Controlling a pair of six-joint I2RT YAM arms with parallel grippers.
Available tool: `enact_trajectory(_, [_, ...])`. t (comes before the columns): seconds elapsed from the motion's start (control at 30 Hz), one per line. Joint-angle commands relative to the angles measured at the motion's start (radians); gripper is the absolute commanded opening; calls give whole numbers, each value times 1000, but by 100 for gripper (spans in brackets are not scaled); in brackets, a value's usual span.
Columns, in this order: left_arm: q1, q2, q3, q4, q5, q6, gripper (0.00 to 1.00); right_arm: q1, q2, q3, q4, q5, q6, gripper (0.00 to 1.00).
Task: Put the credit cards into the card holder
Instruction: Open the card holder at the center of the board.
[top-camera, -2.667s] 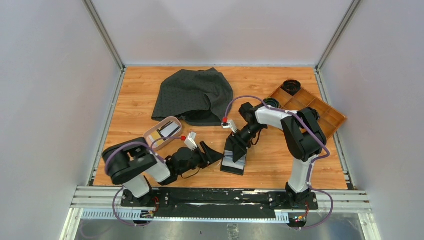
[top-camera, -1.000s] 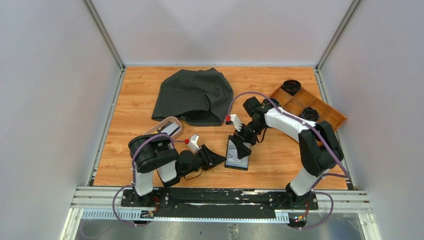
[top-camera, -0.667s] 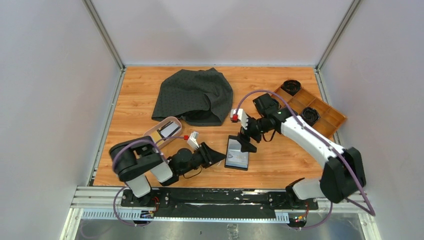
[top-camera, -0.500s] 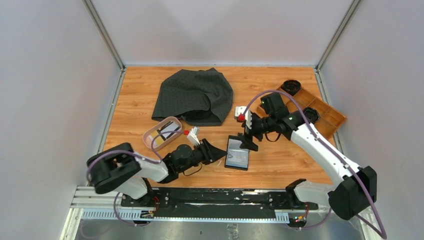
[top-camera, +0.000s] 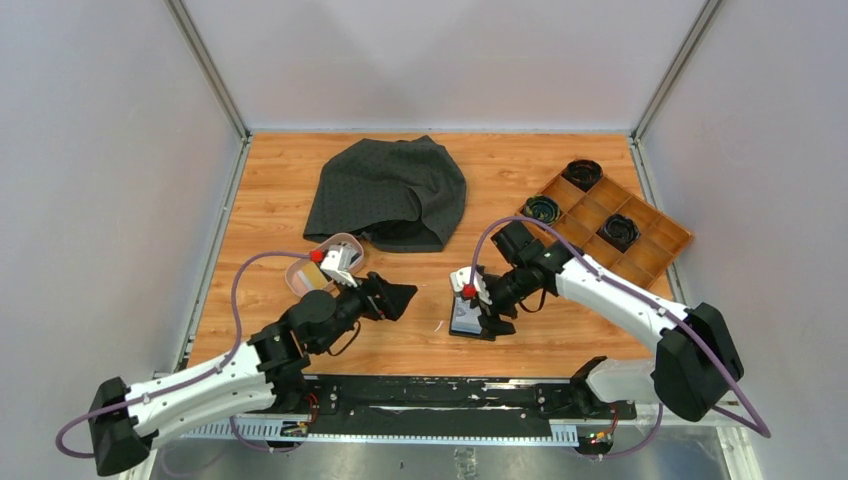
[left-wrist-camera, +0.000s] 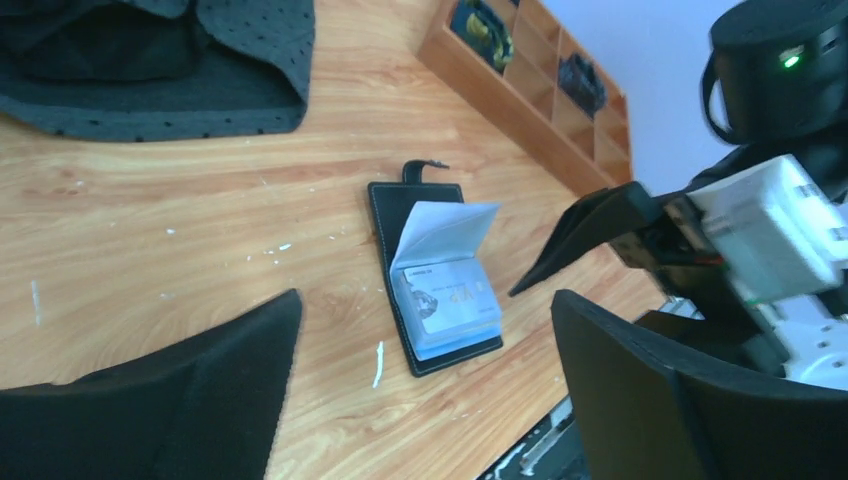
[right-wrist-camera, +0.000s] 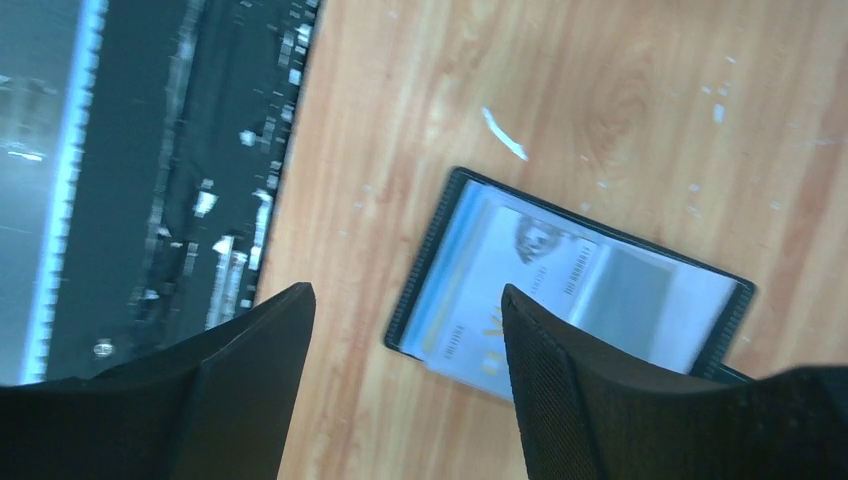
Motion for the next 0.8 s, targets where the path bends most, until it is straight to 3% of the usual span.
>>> enact_trajectory(0.0, [-3, -176, -62, -158, -114, 82, 100, 13, 19, -18, 106, 158, 8, 71])
enact_trajectory(0.17, [-2, -295, -145, -113, -53, 9, 100, 20, 56, -34, 155, 234, 35, 66])
enact_trajectory(0.37, [-1, -267, -219, -40, 2, -103, 98, 30, 99, -37, 187, 287, 92, 65])
enact_trajectory(0.57, [-1, -115, -246, 121, 44, -160, 79, 62, 152, -25, 192, 327, 135, 65])
enact_trajectory(0.77, [-2, 137, -197, 291, 124, -170, 61, 101, 178, -21, 202, 371, 144, 66])
